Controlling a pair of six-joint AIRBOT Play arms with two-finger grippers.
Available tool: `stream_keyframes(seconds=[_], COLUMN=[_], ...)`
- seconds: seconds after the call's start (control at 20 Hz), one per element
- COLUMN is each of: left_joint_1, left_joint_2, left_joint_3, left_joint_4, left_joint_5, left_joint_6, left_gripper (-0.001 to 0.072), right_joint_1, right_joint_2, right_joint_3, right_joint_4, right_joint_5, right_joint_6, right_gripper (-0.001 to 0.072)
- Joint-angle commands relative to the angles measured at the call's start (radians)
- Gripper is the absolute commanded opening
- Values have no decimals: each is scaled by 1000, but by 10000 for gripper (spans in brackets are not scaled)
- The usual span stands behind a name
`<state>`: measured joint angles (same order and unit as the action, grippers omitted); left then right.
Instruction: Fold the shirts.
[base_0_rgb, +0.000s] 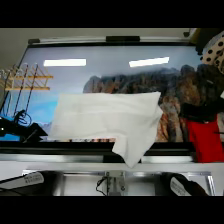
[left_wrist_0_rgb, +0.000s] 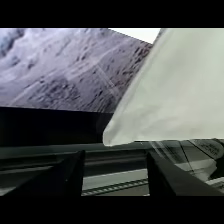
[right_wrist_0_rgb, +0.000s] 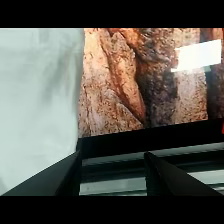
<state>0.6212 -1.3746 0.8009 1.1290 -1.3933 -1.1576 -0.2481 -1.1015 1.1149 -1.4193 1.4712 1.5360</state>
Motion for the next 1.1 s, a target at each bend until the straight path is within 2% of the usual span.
stream_keyframes(seconds=[0.0, 0.25, 0.5, 0.6, 0.7, 0.85, 1.05], left_joint_1=[-5, -68, -97, -96, -96, -96, -96], left_joint_2=[9, -13, -19, -16, -15, -5, 23], left_joint_3=[-43, -68, -77, -77, -76, -76, -76], left_joint_4=[-7, -74, -83, -83, -83, -83, -83], left_joint_5=[88, 156, 172, 155, 147, 138, 128], left_joint_6=[23, 19, -9, -6, -2, -2, 13], left_gripper=[484, 452, 32, 31, 31, 31, 31], right_joint_1=[-6, -6, -6, -7, -8, 8, 130], right_joint_2=[14, 14, 14, 15, 15, 36, 120], right_joint_3=[-15, -15, -23, -89, -230, -440, -634], right_joint_4=[8, 8, 8, 39, 155, 318, 303], right_joint_5=[-48, -51, -5, 40, 60, -65, -227], right_joint_6=[-3, -3, -3, -31, -82, -89, -10], right_gripper=[504, 504, 504, 504, 505, 505, 504])
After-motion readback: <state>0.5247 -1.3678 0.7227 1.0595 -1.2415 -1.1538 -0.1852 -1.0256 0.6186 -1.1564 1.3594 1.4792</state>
